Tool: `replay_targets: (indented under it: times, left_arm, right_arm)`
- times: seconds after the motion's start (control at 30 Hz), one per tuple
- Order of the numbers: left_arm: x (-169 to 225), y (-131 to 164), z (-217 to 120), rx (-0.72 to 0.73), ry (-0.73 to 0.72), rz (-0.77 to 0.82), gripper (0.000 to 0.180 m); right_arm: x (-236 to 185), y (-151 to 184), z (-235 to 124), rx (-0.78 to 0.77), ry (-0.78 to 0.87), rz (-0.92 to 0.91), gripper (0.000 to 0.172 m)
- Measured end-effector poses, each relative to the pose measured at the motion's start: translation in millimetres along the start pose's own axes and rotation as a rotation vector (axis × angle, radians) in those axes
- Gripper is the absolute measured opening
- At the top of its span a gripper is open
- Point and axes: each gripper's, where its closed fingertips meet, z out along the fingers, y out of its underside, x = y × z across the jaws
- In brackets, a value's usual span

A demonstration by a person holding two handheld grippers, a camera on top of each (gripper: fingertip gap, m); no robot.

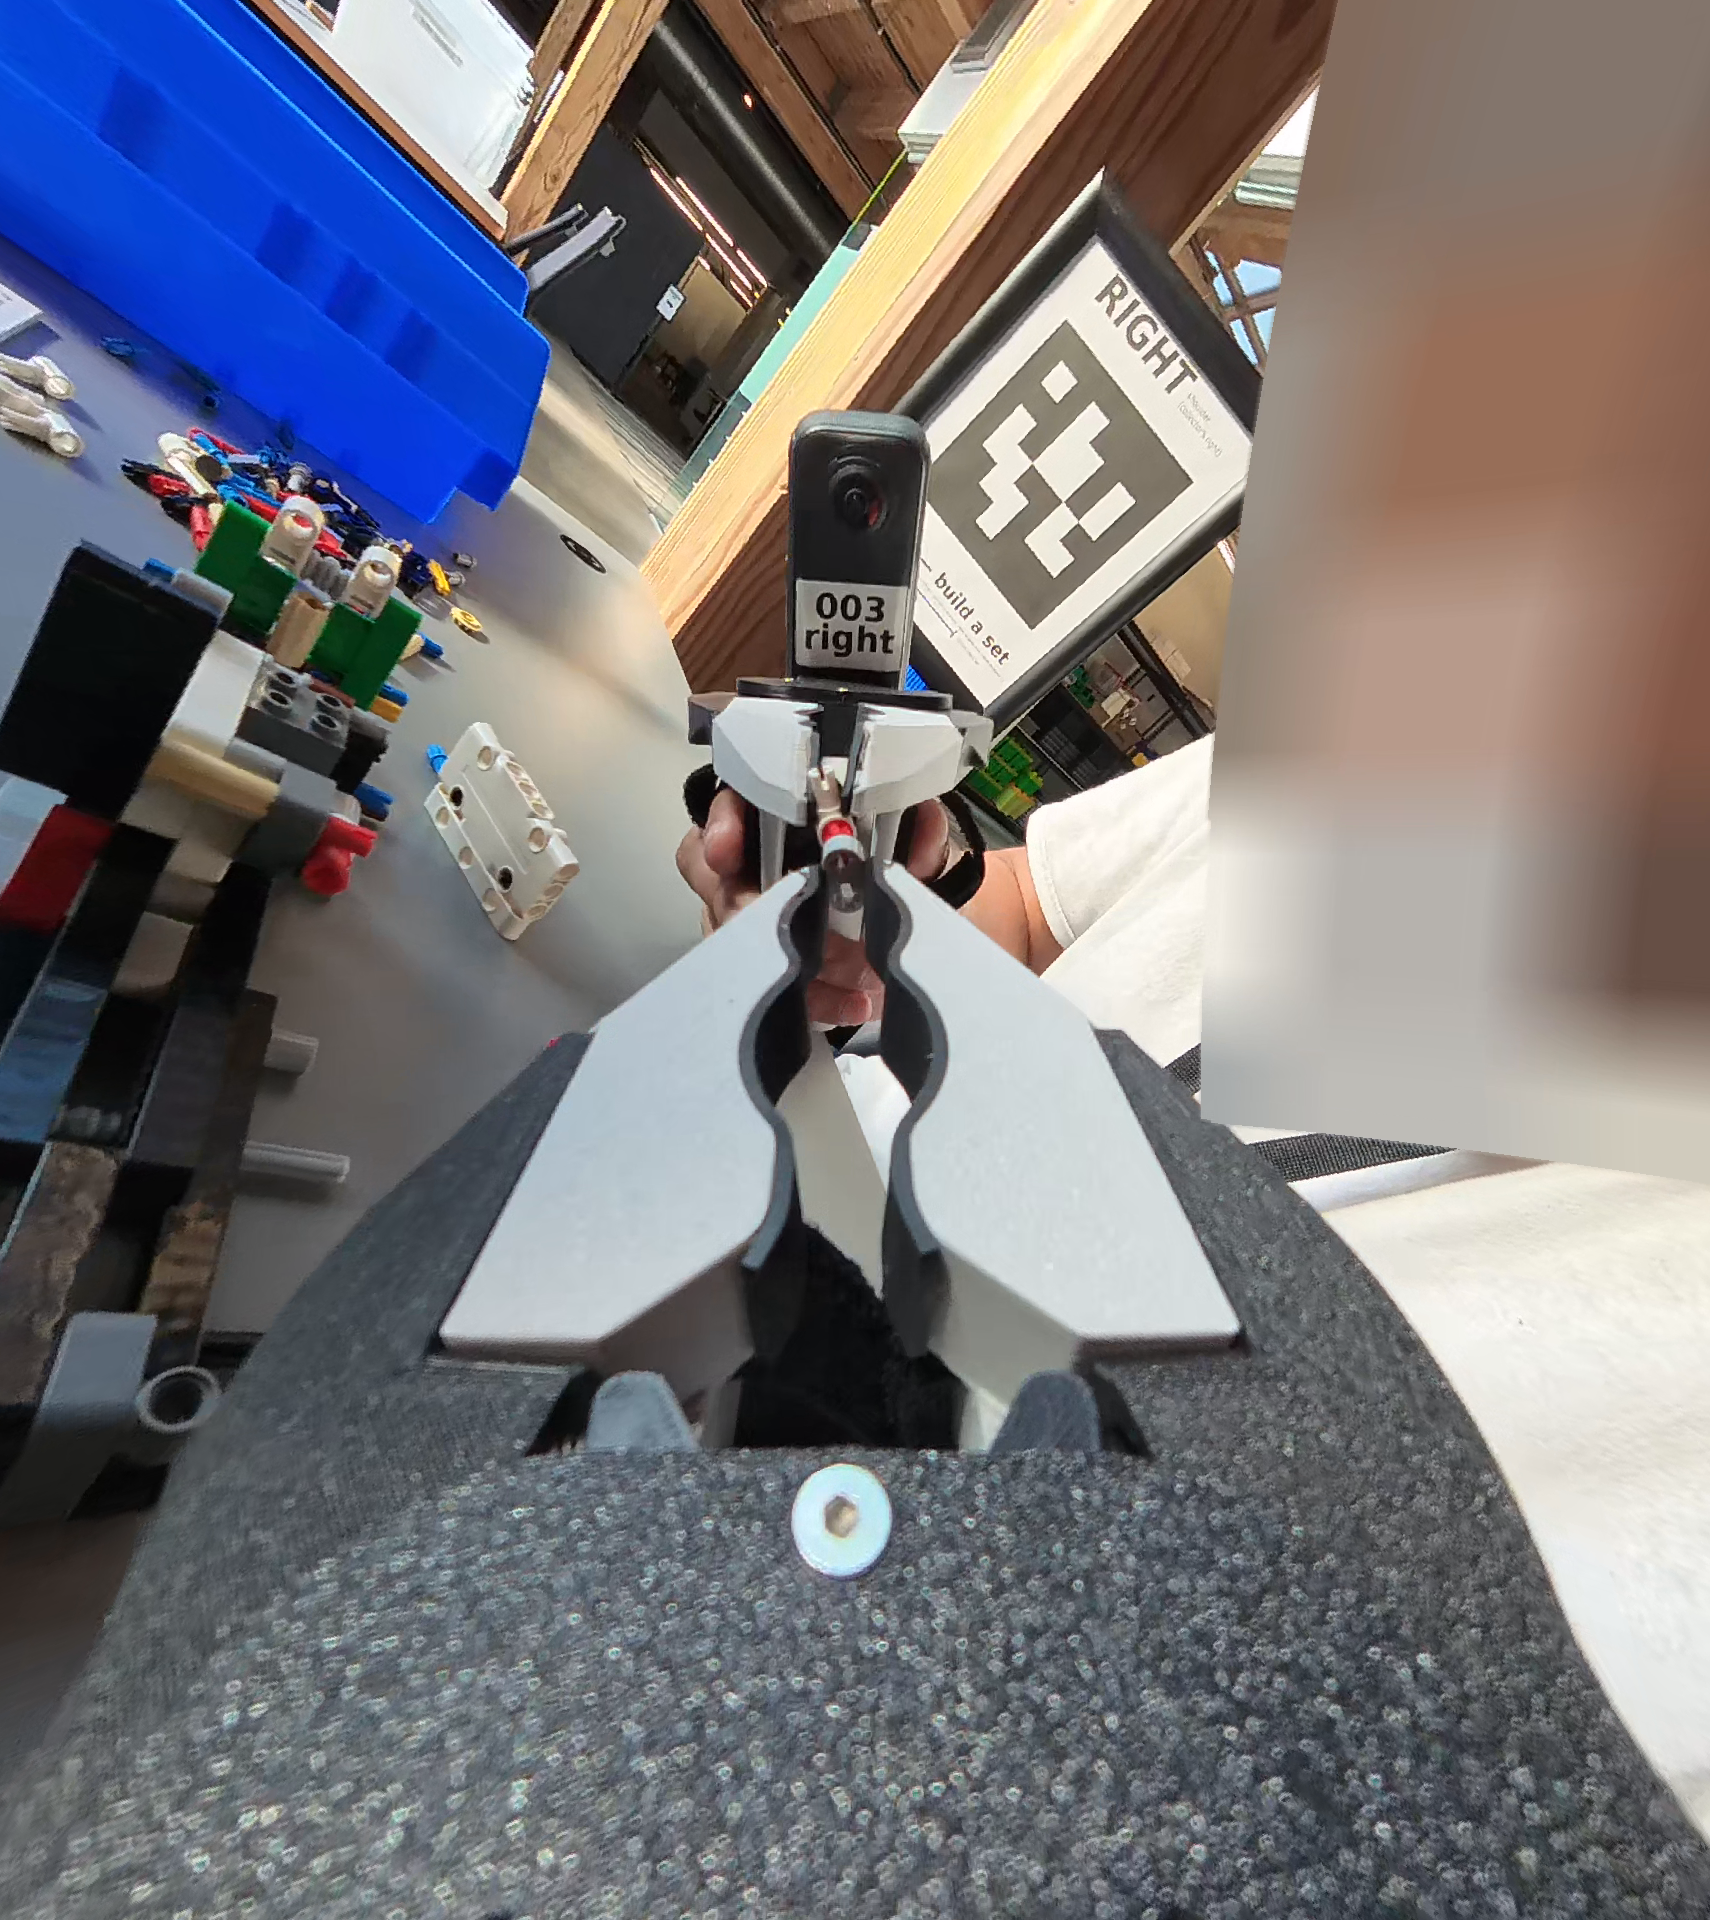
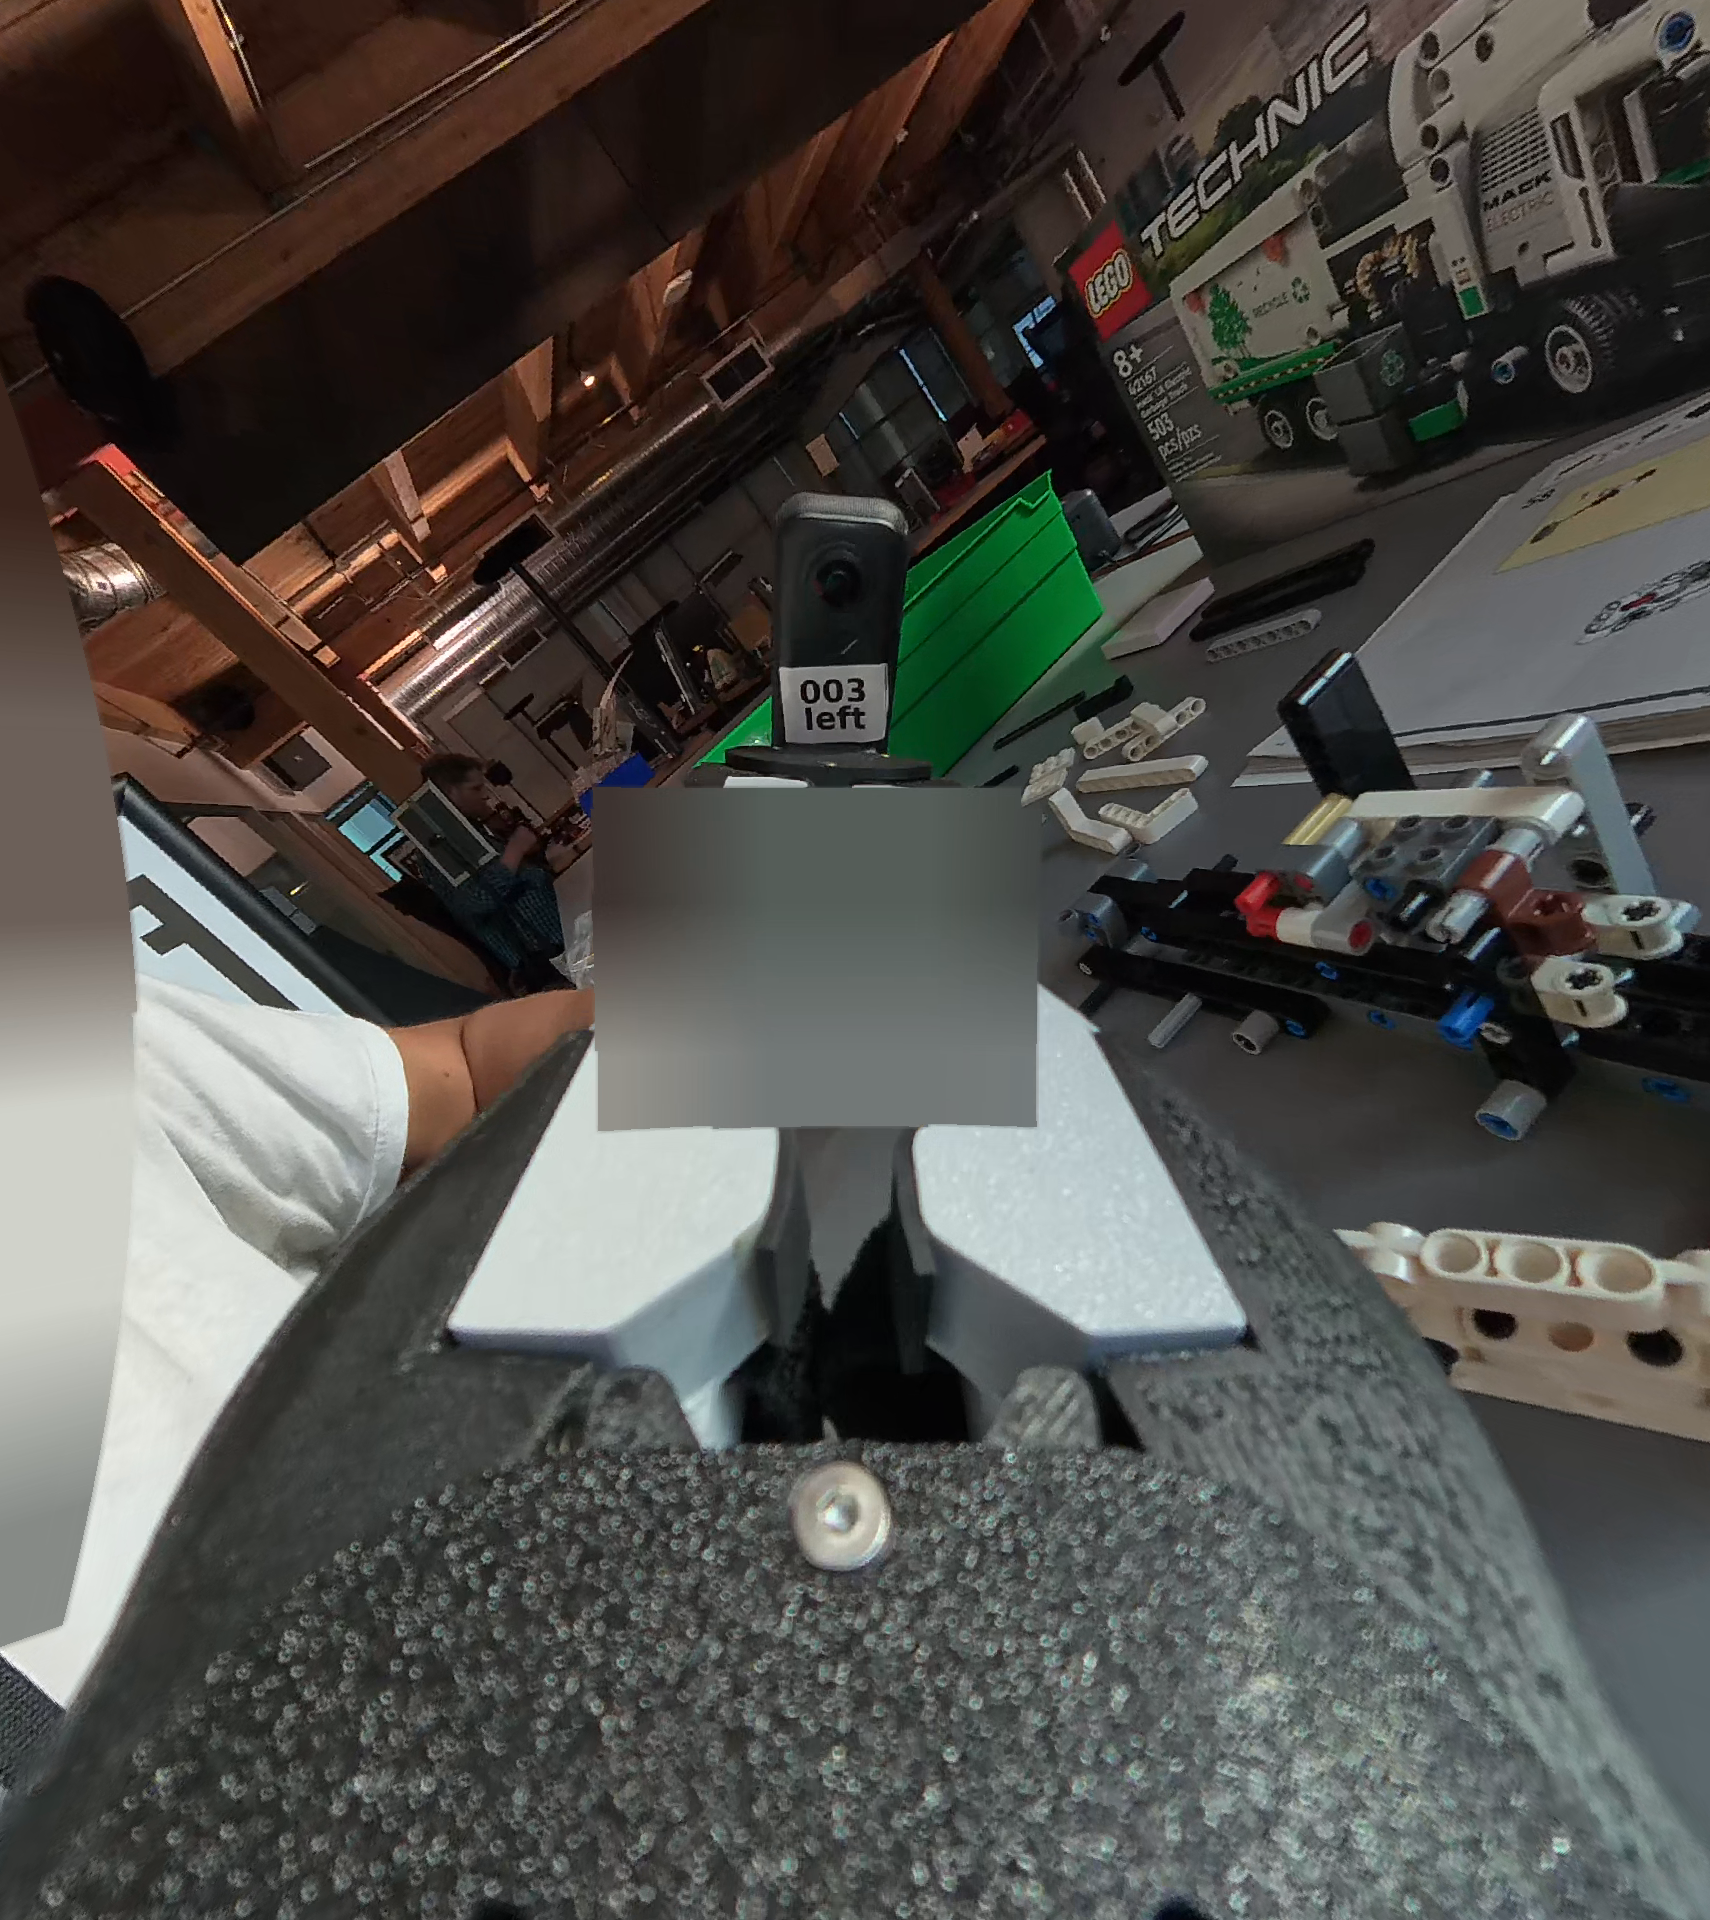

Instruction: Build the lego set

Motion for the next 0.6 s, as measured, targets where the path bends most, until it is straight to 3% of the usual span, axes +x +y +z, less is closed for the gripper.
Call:
replay_targets:
  times: [0.6]
  left_arm:
    - [-6.6, 35.4, -1.5, -0.251, -0.035, -0.021, 0.004]
  right_arm:
    - [2.7, 34.5, -3.0, -0.33, -0.072, -0.062, 0.004]
